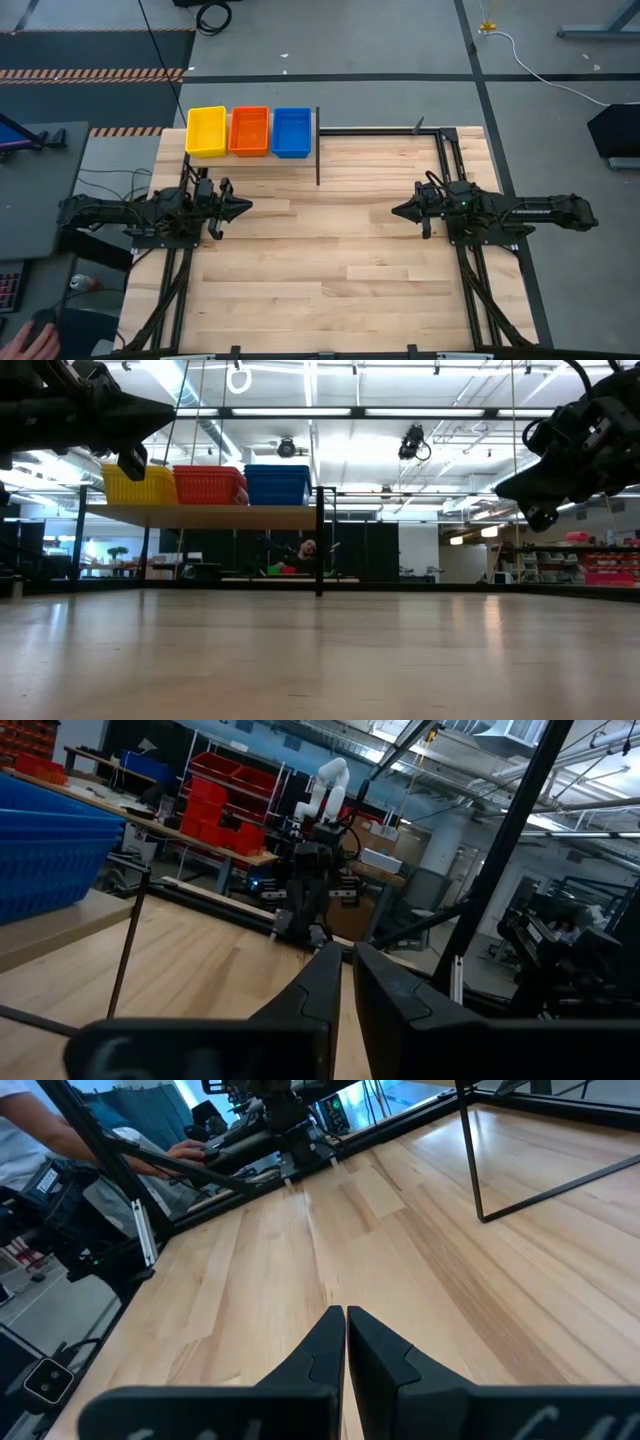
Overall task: Stack baskets on shelf by color
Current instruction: Return to Home Position
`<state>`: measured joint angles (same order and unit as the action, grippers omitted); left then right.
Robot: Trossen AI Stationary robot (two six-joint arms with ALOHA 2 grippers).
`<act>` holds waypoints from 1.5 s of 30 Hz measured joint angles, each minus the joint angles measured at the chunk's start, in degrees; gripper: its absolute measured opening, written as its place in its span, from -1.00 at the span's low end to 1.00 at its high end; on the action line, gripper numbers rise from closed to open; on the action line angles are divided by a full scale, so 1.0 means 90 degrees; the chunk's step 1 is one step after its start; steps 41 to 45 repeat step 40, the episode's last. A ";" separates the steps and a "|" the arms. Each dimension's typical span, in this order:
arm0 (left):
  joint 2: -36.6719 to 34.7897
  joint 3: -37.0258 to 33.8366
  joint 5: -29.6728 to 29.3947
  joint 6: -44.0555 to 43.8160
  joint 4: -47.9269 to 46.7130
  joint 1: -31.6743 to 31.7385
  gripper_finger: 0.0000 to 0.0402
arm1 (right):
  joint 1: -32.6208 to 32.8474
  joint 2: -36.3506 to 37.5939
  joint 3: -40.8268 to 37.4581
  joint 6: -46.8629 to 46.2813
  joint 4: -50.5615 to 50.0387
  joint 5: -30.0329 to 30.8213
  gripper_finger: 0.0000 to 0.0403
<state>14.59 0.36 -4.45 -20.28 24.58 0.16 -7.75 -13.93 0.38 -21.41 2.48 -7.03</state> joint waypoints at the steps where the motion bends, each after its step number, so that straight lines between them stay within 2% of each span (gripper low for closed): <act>1: 0.0000 0.0000 0.0002 0.0001 0.0000 0.0000 -0.81 | 0.0000 0.0000 0.0000 0.0000 0.0000 0.0000 -0.89; 45: 0.0001 0.0000 0.0002 0.0001 0.0000 -0.0002 -0.82 | 0.0000 0.0000 0.0000 -0.0001 -0.0001 -0.0001 -0.89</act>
